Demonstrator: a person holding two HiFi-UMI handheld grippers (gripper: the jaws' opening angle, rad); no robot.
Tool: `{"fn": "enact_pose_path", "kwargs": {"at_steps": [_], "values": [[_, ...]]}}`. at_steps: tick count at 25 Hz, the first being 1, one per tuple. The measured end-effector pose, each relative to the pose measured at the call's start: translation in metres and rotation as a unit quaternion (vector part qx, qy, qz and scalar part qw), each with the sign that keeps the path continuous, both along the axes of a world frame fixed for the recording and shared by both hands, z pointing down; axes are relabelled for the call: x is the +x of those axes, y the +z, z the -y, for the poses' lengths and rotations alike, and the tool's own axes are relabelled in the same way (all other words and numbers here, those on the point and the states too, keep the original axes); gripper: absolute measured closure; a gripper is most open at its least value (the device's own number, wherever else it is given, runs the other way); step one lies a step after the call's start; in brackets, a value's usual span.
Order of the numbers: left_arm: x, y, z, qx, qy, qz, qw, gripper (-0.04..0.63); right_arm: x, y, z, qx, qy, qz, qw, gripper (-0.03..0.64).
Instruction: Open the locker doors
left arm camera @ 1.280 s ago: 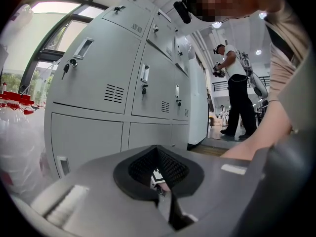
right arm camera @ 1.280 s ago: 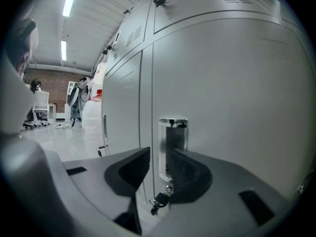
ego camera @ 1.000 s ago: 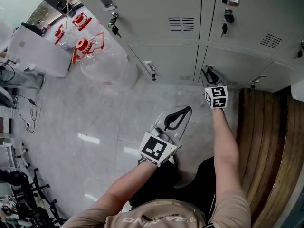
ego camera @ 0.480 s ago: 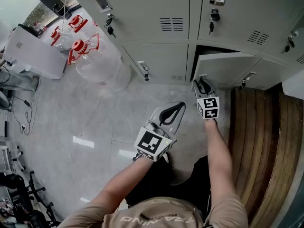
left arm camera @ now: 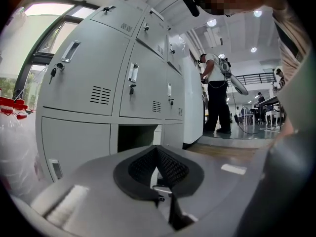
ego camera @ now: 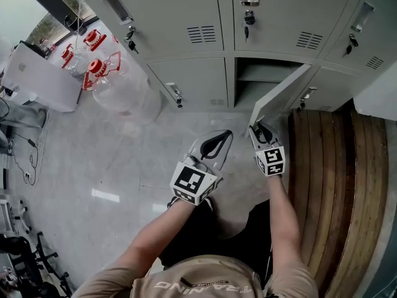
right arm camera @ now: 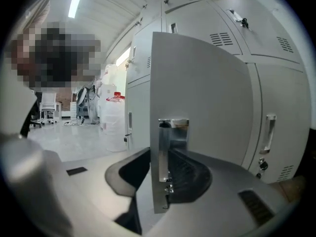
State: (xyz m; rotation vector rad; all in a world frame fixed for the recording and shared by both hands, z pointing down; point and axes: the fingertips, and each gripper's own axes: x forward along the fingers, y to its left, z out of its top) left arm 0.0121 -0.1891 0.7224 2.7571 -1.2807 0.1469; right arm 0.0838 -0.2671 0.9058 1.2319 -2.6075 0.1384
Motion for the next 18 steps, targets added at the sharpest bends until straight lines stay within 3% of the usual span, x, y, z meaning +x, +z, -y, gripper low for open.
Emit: {"fn": "enact_pose_path", "kwargs": {"at_steps": [18], "values": [[0.028, -0.001, -0.010, -0.006, 0.013, -0.003, 0.9999, 0.589, 0.021, 0.000, -0.019, -0.014, -0.012, -0.008, 1.000, 0.528]]}}
